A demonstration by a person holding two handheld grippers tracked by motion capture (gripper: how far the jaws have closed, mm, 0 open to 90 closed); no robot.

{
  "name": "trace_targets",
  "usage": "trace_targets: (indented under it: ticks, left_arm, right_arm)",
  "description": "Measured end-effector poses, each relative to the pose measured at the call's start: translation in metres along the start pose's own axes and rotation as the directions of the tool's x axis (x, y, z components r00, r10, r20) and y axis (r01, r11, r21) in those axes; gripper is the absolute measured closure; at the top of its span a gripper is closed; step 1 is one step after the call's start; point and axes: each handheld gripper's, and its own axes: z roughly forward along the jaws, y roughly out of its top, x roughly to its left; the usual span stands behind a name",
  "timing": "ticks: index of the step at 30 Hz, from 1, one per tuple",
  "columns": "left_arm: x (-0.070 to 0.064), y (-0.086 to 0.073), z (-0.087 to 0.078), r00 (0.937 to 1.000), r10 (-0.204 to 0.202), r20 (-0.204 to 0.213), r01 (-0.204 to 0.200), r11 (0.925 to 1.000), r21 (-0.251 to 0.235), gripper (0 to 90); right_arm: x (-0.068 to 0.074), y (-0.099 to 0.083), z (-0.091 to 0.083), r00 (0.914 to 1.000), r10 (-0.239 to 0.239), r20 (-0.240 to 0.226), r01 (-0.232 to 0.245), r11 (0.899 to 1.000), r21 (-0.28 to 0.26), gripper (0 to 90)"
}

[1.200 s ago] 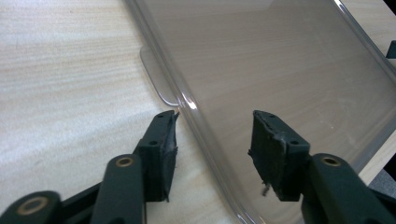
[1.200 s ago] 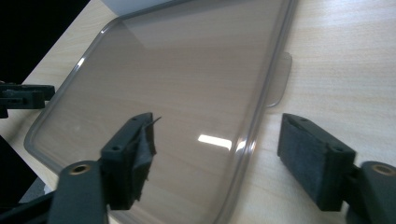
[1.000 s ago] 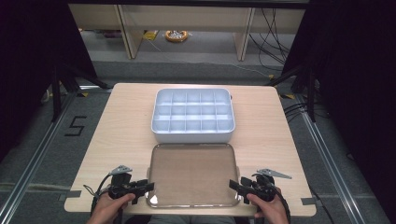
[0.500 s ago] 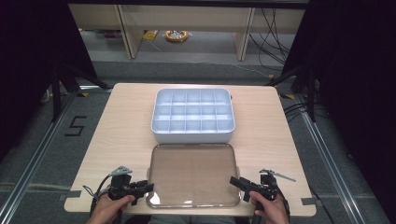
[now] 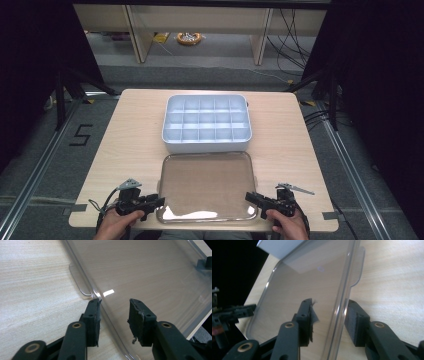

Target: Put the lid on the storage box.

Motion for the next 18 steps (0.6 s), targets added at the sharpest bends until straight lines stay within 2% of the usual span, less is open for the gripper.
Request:
trace_targets:
  ticks: [2,3,4,6,9,10,11,12,13,14,15,16,18]
  left_arm:
    - [-0.001,0.000,0.000,1.0000,-0.002,0.007,0.002,1.0000,0.002,54.9]
    - [-0.002,0.000,0.001,0.9999,-0.007,0.010,0.007,1.0000,-0.001,50.5]
    - [-0.002,0.000,0.001,0.9999,-0.007,0.013,0.007,1.0000,-0.001,50.5]
    - [-0.002,0.000,0.000,0.9999,-0.005,0.014,0.005,1.0000,0.002,45.7]
    - [-0.001,0.001,0.000,0.9995,-0.023,0.023,0.023,0.9997,0.000,40.1]
    - [0.000,0.001,-0.001,0.9985,-0.048,0.027,0.048,0.9988,-0.006,38.3]
    - [0.000,0.001,-0.001,0.9976,-0.063,0.030,0.063,0.9979,-0.012,37.8]
    - [0.000,0.001,-0.001,0.9974,-0.065,0.030,0.065,0.9978,-0.013,36.7]
    - [0.000,0.001,-0.001,0.9976,-0.063,0.029,0.064,0.9979,-0.014,35.6]
    - [0.000,0.001,-0.001,0.9978,-0.062,0.023,0.062,0.9980,-0.013,34.6]
    - [0.000,0.001,-0.001,0.9979,-0.061,0.021,0.061,0.9980,-0.015,34.3]
    - [0.000,0.002,-0.001,0.9977,-0.064,0.020,0.065,0.9978,-0.015,33.4]
    - [0.001,0.002,-0.001,0.9959,-0.086,0.028,0.086,0.9962,-0.015,33.3]
  right_arm:
    - [0.001,0.000,-0.002,0.9999,-0.011,0.009,0.011,1.000,0.012,60.5]
    - [0.003,0.000,-0.005,0.9978,-0.065,0.012,0.065,0.998,0.010,60.1]
    - [0.003,0.000,-0.005,0.9978,-0.065,0.012,0.065,0.998,0.010,60.1]
    - [0.006,0.000,-0.009,0.9934,-0.112,0.023,0.112,0.994,0.015,60.1]
    - [0.012,-0.003,-0.013,0.9913,-0.131,0.009,0.131,0.991,0.022,60.0]
    - [0.012,-0.002,-0.014,0.9849,-0.173,-0.008,0.173,0.985,0.016,60.0]
    - [0.015,-0.002,-0.015,0.9818,-0.190,-0.010,0.190,0.982,0.008,59.9]
    - [0.017,-0.003,-0.015,0.9758,-0.219,0.005,0.219,0.976,-0.010,59.9]
    - [0.018,-0.003,-0.015,0.9780,-0.208,-0.008,0.208,0.978,-0.002,59.9]
    - [0.019,-0.003,-0.016,0.9712,-0.237,-0.020,0.237,0.971,-0.019,60.0]
    - [0.022,-0.002,-0.018,0.9720,-0.234,-0.022,0.234,0.972,-0.008,60.1]
    - [0.022,0.000,-0.019,0.9644,-0.262,-0.038,0.260,0.965,-0.036,60.4]
    - [0.026,0.001,-0.023,0.9656,-0.254,-0.056,0.252,0.967,-0.041,60.5]
